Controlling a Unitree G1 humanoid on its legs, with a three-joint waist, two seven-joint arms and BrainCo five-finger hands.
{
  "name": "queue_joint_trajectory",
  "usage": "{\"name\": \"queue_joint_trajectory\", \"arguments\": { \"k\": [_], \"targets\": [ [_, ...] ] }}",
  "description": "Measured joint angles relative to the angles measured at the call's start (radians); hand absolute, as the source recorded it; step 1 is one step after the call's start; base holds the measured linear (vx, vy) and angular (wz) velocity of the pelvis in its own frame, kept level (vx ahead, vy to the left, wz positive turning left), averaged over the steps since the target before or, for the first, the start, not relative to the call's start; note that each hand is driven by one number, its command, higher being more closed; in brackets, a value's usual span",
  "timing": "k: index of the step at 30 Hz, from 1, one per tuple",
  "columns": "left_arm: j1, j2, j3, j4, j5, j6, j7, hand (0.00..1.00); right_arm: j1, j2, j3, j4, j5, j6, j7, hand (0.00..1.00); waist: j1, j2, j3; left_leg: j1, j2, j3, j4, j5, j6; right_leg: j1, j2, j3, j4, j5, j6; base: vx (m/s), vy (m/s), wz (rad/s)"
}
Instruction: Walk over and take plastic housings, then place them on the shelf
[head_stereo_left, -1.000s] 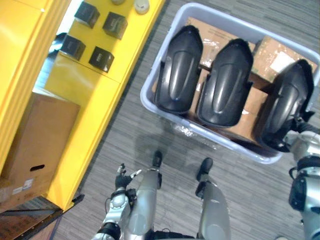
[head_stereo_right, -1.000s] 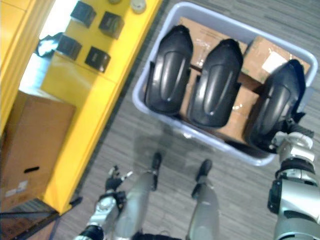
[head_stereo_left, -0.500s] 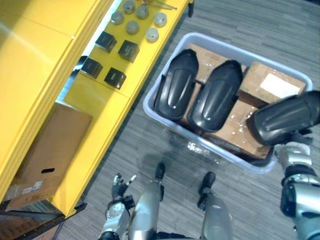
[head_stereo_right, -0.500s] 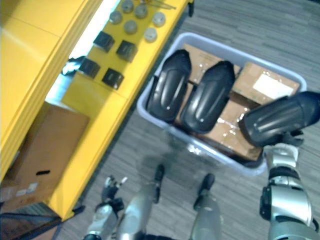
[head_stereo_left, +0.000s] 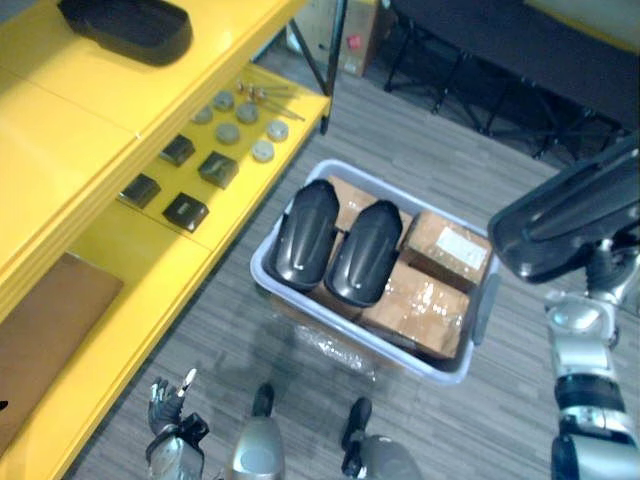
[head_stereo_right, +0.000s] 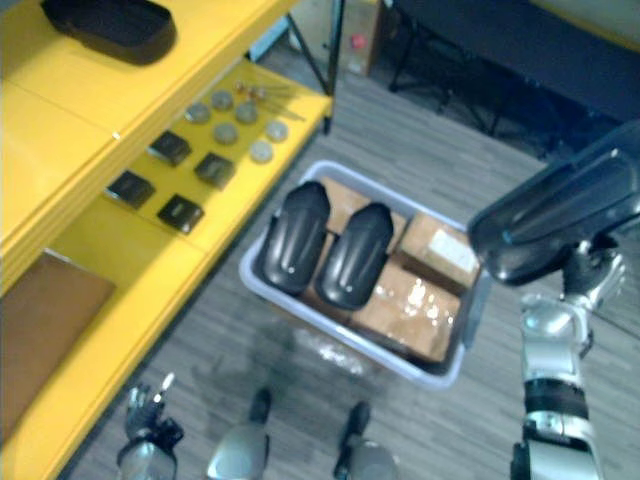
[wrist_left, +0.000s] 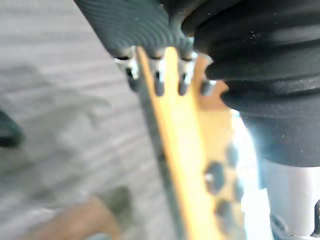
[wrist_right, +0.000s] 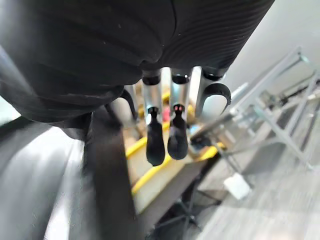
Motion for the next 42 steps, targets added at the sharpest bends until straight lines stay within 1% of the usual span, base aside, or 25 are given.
{"name": "queue_joint_trajectory", "arguments": {
  "k": [3,5,7,8,10,11,13,15,17,19,20,21,22,23,24,25,26,28,29,31,32,34,37,39,42],
  "targets": [
    [0.027,-0.026,0.001,-0.023,0.007,0.011,0.027,0.00,0.058,0.040,0.000,0.000,-0.001,0.013,0.004,1.00,0.000,0.007,-0.008,0.034,0.001,0.007,-0.018,0.001,0.001,0.025,-0.001,0.001,-0.003,0.000,0.001,-0.02,0.008,-0.01],
    [0.043,-0.036,0.002,-0.026,0.028,0.014,0.044,0.00,0.089,0.054,0.000,-0.001,-0.003,0.012,0.004,1.00,-0.001,0.006,-0.030,0.043,0.002,0.028,-0.041,0.012,0.001,0.022,-0.002,0.004,-0.008,0.001,0.003,-0.03,0.004,-0.08],
    [0.056,-0.046,0.016,-0.095,0.100,0.012,0.081,0.00,0.113,0.059,-0.005,-0.043,-0.022,0.009,0.003,1.00,-0.016,0.005,-0.046,0.054,0.003,0.032,-0.061,0.022,0.002,0.022,-0.002,0.005,-0.009,0.002,0.005,-0.03,-0.004,-0.05],
    [0.057,-0.052,0.028,-0.131,0.130,0.012,0.096,0.00,0.120,0.059,-0.005,-0.062,-0.039,0.002,0.002,1.00,-0.016,0.004,-0.047,0.061,0.004,0.037,-0.070,0.023,0.002,0.024,-0.001,0.006,-0.012,0.001,0.005,-0.03,-0.009,-0.10],
    [0.046,-0.042,0.050,-0.285,0.249,-0.002,0.161,0.00,0.132,0.060,-0.005,-0.128,-0.094,-0.039,-0.002,1.00,-0.019,0.001,-0.077,0.065,0.006,0.059,-0.087,0.028,0.001,0.025,0.001,0.008,-0.042,0.012,0.014,-0.02,-0.012,-0.17],
    [0.039,-0.034,0.051,-0.322,0.288,-0.004,0.177,0.00,0.132,0.060,-0.005,-0.144,-0.108,-0.051,-0.004,1.00,-0.020,0.002,-0.084,0.066,0.005,0.062,-0.087,0.028,0.001,0.026,0.000,0.008,-0.044,0.014,0.014,0.00,-0.001,-0.12],
    [0.007,0.002,0.059,-0.479,0.432,-0.009,0.204,0.00,0.132,0.060,-0.005,-0.216,-0.150,-0.104,-0.026,1.00,-0.024,0.005,-0.114,0.067,0.005,0.076,-0.082,0.028,0.001,0.028,-0.001,0.011,-0.050,0.030,0.007,0.03,0.010,-0.10],
    [-0.019,0.034,0.054,-0.571,0.498,-0.011,0.191,0.00,0.127,0.059,-0.005,-0.255,-0.173,-0.145,-0.051,1.00,-0.025,0.007,-0.121,0.080,0.004,0.081,-0.080,0.028,0.001,0.043,-0.001,0.011,-0.054,0.033,0.007,0.04,0.006,-0.04],
    [-0.062,0.077,0.029,-0.656,0.517,-0.013,0.146,0.00,0.105,0.054,-0.001,-0.282,-0.207,-0.200,-0.076,1.00,-0.025,0.014,-0.129,0.099,0.003,0.087,-0.076,0.025,0.005,0.063,-0.002,0.005,-0.055,0.033,0.007,0.00,0.008,-0.04],
    [-0.100,0.104,-0.008,-0.702,0.511,-0.007,0.075,0.00,0.066,0.034,0.010,-0.296,-0.230,-0.233,-0.098,1.00,-0.026,0.022,-0.139,0.098,0.000,0.090,-0.072,0.020,0.009,0.063,-0.005,0.005,-0.055,0.033,0.008,-0.01,0.009,-0.02],
    [-0.122,0.114,-0.038,-0.719,0.492,0.003,0.011,0.00,0.039,0.019,0.029,-0.305,-0.240,-0.253,-0.113,1.00,-0.026,0.029,-0.143,0.099,-0.002,0.091,-0.072,0.020,0.010,0.063,-0.006,0.005,-0.055,0.034,0.009,-0.04,0.024,-0.01],
    [-0.142,0.113,-0.072,-0.733,0.445,0.026,-0.065,0.00,0.009,0.008,0.045,-0.317,-0.254,-0.275,-0.116,1.00,-0.027,0.035,-0.146,0.100,-0.003,0.092,-0.072,0.020,0.010,0.064,-0.008,0.005,-0.055,0.035,0.011,-0.05,0.016,-0.01],
    [-0.155,0.112,-0.103,-0.740,0.414,0.041,-0.108,0.00,-0.016,0.001,0.058,-0.320,-0.268,-0.292,-0.117,1.00,-0.029,0.038,-0.148,0.101,-0.003,0.093,-0.071,0.020,0.010,0.064,-0.008,0.005,-0.055,0.036,0.012,-0.04,0.010,-0.02],
    [-0.172,0.112,-0.145,-0.747,0.372,0.075,-0.171,0.00,-0.054,-0.009,0.084,-0.323,-0.282,-0.311,-0.116,1.00,-0.032,0.042,-0.150,0.104,-0.003,0.094,-0.070,0.020,0.010,0.067,-0.007,0.006,-0.055,0.037,0.012,-0.03,0.004,-0.01],
    [-0.181,0.112,-0.165,-0.747,0.346,0.097,-0.199,0.00,-0.071,-0.009,0.094,-0.327,-0.290,-0.320,-0.115,1.00,-0.034,0.043,-0.151,0.107,-0.003,0.094,-0.070,0.020,0.010,0.070,-0.006,0.006,-0.055,0.037,0.012,-0.04,-0.009,-0.03],
    [-0.198,0.112,-0.202,-0.747,0.312,0.133,-0.240,0.00,-0.100,-0.009,0.121,-0.341,-0.300,-0.334,-0.114,1.00,-0.038,0.044,-0.152,0.117,-0.002,0.096,-0.070,0.020,0.010,0.077,-0.002,0.007,-0.055,0.037,0.012,-0.04,-0.011,-0.03],
    [-0.208,0.111,-0.217,-0.747,0.294,0.153,-0.262,0.00,-0.113,-0.009,0.133,-0.351,-0.311,-0.339,-0.113,1.00,-0.040,0.045,-0.154,0.119,-0.002,0.097,-0.070,0.020,0.011,0.078,-0.002,0.007,-0.055,0.037,0.012,-0.04,-0.010,-0.05],
    [-0.254,0.111,-0.272,-0.746,0.226,0.238,-0.333,0.00,-0.167,-0.011,0.183,-0.368,-0.334,-0.372,-0.111,1.00,-0.049,0.046,-0.164,0.118,-0.002,0.100,-0.069,0.020,0.011,0.075,-0.001,0.008,-0.056,0.037,0.012,-0.03,0.004,-0.04],
    [-0.268,0.111,-0.285,-0.745,0.219,0.259,-0.348,0.00,-0.175,-0.012,0.195,-0.375,-0.335,-0.377,-0.110,1.00,-0.049,0.047,-0.164,0.118,-0.002,0.101,-0.069,0.020,0.011,0.074,-0.001,0.009,-0.056,0.037,0.012,-0.04,0.004,-0.04],
    [-0.321,0.110,-0.327,-0.730,0.180,0.345,-0.395,0.00,-0.213,-0.012,0.244,-0.390,-0.354,-0.391,-0.108,1.00,-0.050,0.050,-0.167,0.121,-0.001,0.103,-0.069,0.020,0.011,0.074,0.000,0.009,-0.062,0.037,0.012,-0.04,0.003,-0.04],
    [-0.332,0.109,-0.334,-0.726,0.173,0.368,-0.403,0.00,-0.222,-0.012,0.255,-0.390,-0.356,-0.397,-0.107,1.00,-0.051,0.052,-0.168,0.122,-0.001,0.104,-0.069,0.020,0.011,0.074,0.000,0.010,-0.064,0.037,0.011,-0.03,0.003,-0.05],
    [-0.358,0.105,-0.356,-0.702,0.109,0.447,-0.434,0.00,-0.255,-0.011,0.285,-0.390,-0.375,-0.404,-0.102,1.00,-0.052,0.061,-0.173,0.126,0.000,0.107,-0.071,0.020,0.011,0.075,0.001,0.011,-0.064,0.037,0.011,-0.01,0.004,-0.04],
    [-0.369,0.103,-0.375,-0.664,0.037,0.517,-0.456,0.00,-0.275,-0.007,0.313,-0.390,-0.378,-0.403,-0.084,1.00,-0.052,0.074,-0.181,0.131,0.000,0.109,-0.074,0.020,0.011,0.076,0.001,0.012,-0.063,0.037,0.011,0.00,0.004,-0.02],
    [-0.382,0.104,-0.396,-0.640,0.000,0.546,-0.459,0.00,-0.275,-0.005,0.332,-0.390,-0.382,-0.400,-0.069,1.00,-0.052,0.080,-0.185,0.133,0.000,0.109,-0.079,0.020,0.011,0.076,0.002,0.012,-0.056,0.039,0.011,0.00,0.000,0.00],
    [-0.389,0.102,-0.411,-0.634,-0.048,0.552,-0.463,0.00,-0.275,0.009,0.366,-0.390,-0.391,-0.400,-0.051,1.00,-0.055,0.080,-0.187,0.134,-0.002,0.109,-0.083,0.021,0.011,0.077,0.000,0.011,-0.056,0.042,0.013,0.00,0.000,0.00]
  ]
}}
